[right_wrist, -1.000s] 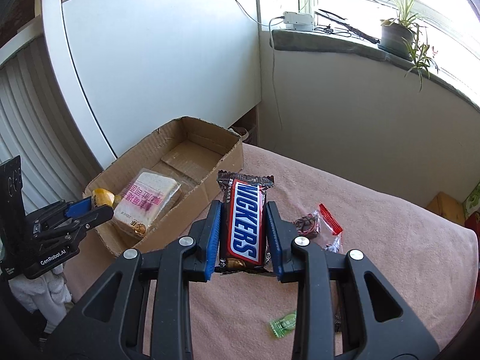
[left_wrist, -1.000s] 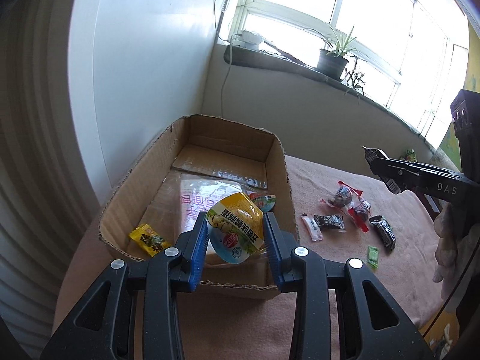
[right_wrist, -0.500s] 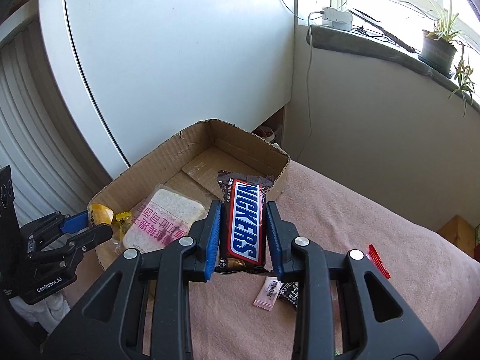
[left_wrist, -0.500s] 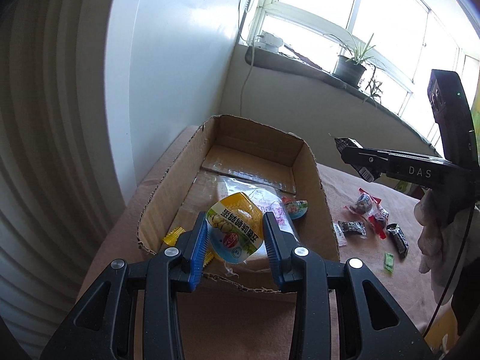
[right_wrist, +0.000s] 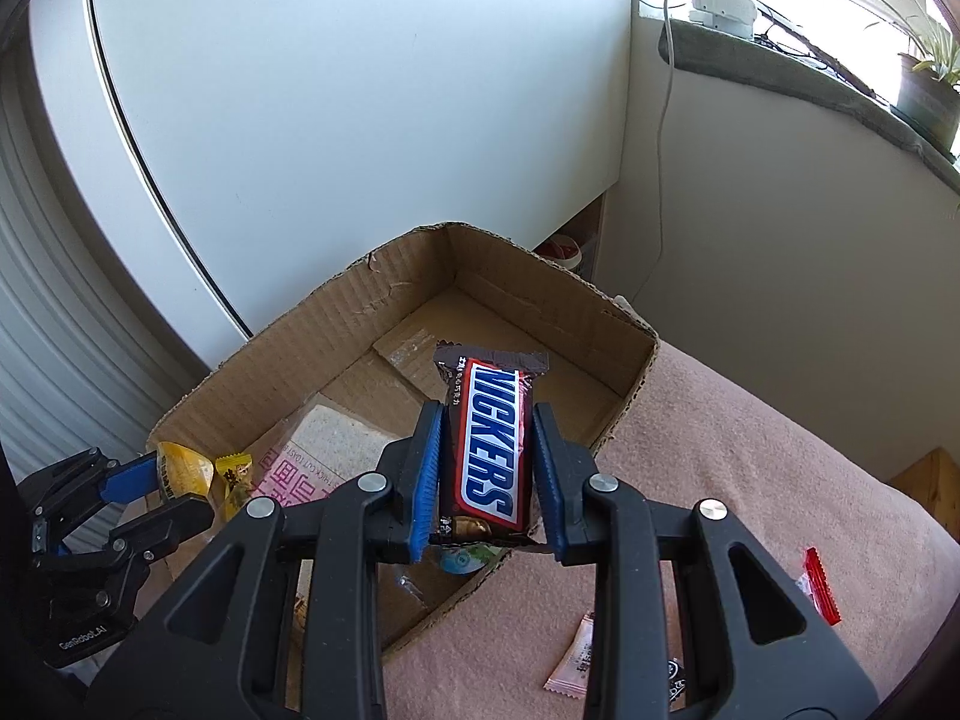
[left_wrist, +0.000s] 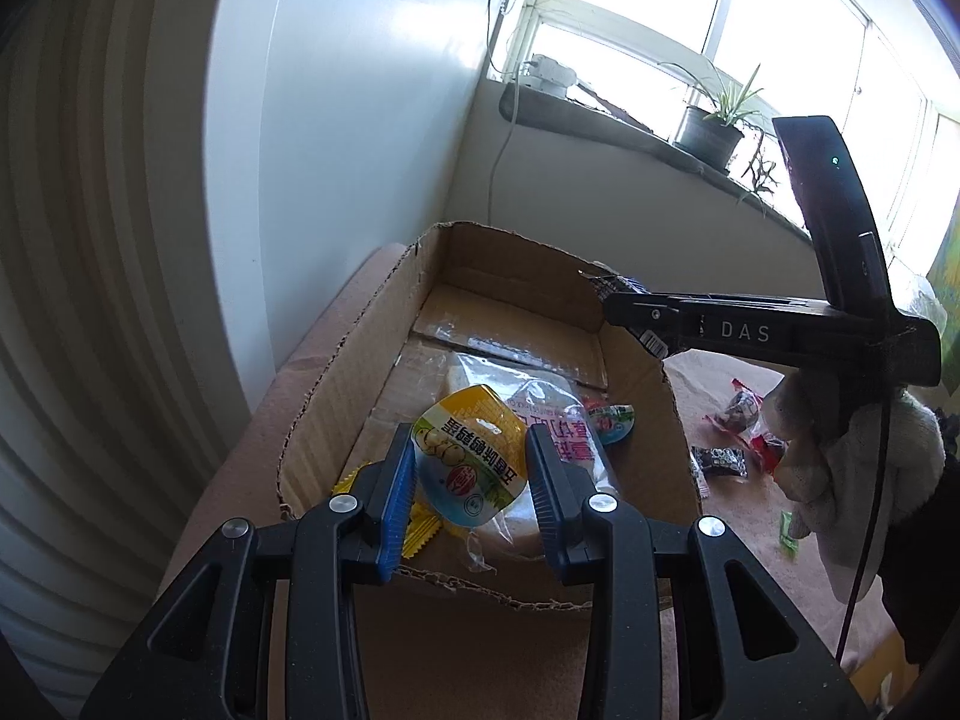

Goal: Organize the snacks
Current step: 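Carry the Snickers bar and snack bag toward the box with both tools, then open both tools to drop the Snickers bar and snack bag into the box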

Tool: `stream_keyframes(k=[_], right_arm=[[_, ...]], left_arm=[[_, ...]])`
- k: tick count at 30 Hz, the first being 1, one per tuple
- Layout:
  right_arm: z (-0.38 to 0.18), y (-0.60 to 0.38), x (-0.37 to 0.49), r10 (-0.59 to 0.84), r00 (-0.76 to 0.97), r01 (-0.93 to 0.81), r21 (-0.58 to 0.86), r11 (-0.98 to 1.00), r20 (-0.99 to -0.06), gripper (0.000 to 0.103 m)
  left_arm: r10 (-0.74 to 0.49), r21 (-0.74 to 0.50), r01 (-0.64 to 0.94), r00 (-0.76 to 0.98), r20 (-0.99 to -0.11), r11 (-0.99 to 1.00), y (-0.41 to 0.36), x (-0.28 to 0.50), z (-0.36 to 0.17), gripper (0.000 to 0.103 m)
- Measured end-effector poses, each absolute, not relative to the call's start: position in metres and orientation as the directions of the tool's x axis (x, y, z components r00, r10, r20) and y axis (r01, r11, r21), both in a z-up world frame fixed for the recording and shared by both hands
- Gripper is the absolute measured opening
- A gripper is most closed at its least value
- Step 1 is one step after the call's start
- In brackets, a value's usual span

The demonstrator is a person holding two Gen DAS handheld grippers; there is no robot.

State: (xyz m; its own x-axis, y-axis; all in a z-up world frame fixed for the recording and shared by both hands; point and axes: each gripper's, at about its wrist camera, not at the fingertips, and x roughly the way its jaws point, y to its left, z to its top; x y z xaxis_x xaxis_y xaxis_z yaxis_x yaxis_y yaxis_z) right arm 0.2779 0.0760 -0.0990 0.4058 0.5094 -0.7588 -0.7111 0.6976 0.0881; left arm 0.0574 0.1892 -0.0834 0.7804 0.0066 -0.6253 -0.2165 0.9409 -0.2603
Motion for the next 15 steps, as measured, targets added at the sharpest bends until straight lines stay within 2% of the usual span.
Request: stream_keyframes(k=[15], right_arm=[[-0.1065, 0.0863, 0.2805, 0.511, 0.387, -0.719, 0.095, 0.688, -0.767, 0.032]], left_arm=[[0.022, -0.240, -0.225, 0.773, -0.634, 0.944, 0.1865, 0.0592, -0.0815, 0.039]])
